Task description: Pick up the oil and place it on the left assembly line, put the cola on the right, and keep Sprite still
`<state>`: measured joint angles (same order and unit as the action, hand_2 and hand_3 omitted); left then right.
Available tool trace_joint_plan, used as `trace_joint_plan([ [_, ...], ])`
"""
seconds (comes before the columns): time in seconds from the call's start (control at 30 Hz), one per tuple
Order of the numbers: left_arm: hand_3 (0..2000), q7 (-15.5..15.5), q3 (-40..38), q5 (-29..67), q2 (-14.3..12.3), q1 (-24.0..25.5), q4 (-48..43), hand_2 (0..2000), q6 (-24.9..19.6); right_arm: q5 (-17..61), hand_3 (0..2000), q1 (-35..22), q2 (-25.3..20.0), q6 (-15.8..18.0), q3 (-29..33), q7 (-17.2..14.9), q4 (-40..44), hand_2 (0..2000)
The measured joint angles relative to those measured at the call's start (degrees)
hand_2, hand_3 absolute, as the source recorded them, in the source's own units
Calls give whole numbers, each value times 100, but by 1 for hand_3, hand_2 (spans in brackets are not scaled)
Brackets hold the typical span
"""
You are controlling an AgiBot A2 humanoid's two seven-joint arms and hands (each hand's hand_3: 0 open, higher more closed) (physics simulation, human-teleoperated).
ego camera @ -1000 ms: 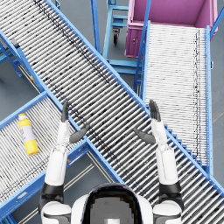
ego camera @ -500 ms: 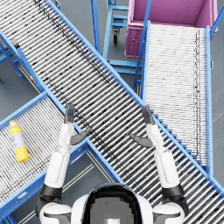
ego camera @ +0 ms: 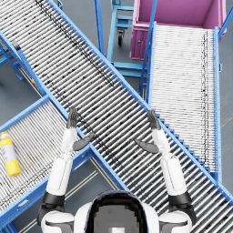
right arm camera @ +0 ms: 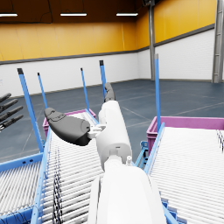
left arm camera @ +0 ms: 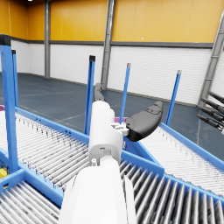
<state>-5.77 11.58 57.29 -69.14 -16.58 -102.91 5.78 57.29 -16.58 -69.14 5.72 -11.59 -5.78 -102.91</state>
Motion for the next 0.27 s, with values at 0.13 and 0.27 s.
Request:
trace_joint_plan([
  [0.13, 0, 0, 0, 0, 0, 0, 0, 0, 0, 0, 0, 0, 0, 0, 0, 0, 0, 0],
  [0.27, 0, 0, 0, 0, 0, 0, 0, 0, 0, 0, 0, 0, 0, 0, 0, 0, 0, 0],
])
